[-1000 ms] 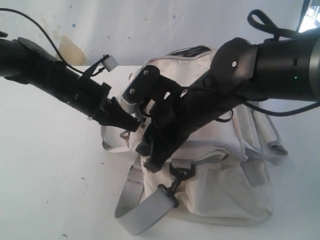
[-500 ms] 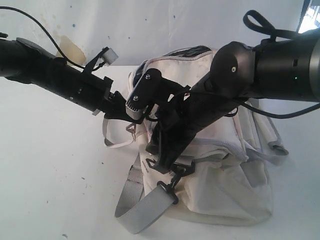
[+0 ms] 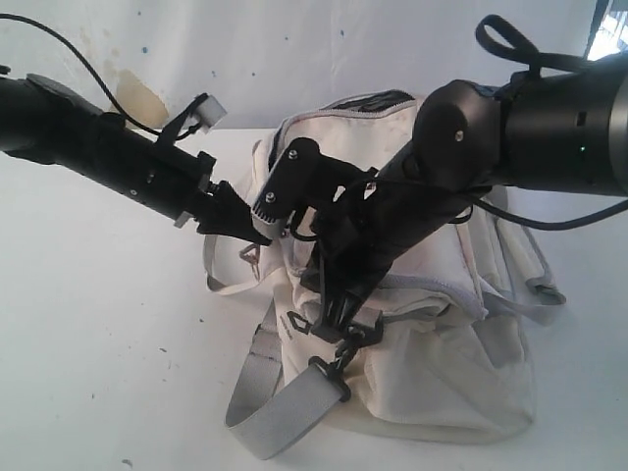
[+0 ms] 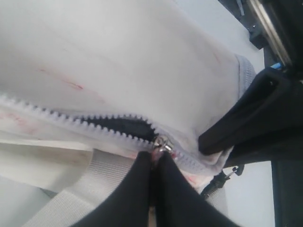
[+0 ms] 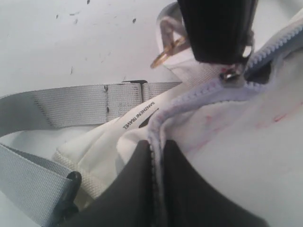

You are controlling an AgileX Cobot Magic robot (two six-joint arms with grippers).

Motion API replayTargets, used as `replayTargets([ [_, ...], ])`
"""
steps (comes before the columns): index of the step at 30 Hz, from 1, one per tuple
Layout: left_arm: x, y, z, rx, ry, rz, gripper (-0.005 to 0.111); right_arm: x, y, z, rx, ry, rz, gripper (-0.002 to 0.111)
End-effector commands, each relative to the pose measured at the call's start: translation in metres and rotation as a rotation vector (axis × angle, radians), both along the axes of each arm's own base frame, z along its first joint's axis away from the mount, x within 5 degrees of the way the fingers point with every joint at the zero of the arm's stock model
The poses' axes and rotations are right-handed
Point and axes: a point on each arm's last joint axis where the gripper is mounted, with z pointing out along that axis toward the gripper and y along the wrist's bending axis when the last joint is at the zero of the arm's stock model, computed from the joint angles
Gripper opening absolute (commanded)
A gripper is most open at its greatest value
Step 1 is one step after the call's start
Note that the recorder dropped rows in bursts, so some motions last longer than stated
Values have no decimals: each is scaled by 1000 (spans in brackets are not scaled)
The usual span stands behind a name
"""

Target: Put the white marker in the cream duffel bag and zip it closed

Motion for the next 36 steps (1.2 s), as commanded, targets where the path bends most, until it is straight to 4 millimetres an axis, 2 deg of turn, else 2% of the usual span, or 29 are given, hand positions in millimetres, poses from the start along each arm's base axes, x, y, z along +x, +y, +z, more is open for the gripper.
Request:
replayTargets([
  [1, 14, 18, 9, -20, -15, 124, 0, -10, -9, -6, -114, 78, 73, 0],
  [5, 20, 29, 7, -3, -32, 175, 0, -13, -11, -8, -154, 100, 100, 0],
  [13, 32, 35, 2, 69, -116, 271, 0, -18, -15, -10, -195, 147, 135, 0],
  [20, 51, 49, -3, 180, -247, 442, 0, -18, -27, -12, -334, 151, 152, 0],
  [24, 57, 69, -3, 195, -254, 502, 0, -10, -35, -12, -419, 86, 81, 0],
  [30, 64, 106, -2, 192, -230, 594, 0, -2, -44, -12, -436, 60, 29, 0],
  [36, 60, 126, -2, 154, -154, 582, 0, 19, -64, -10, -437, -24, -29, 0],
])
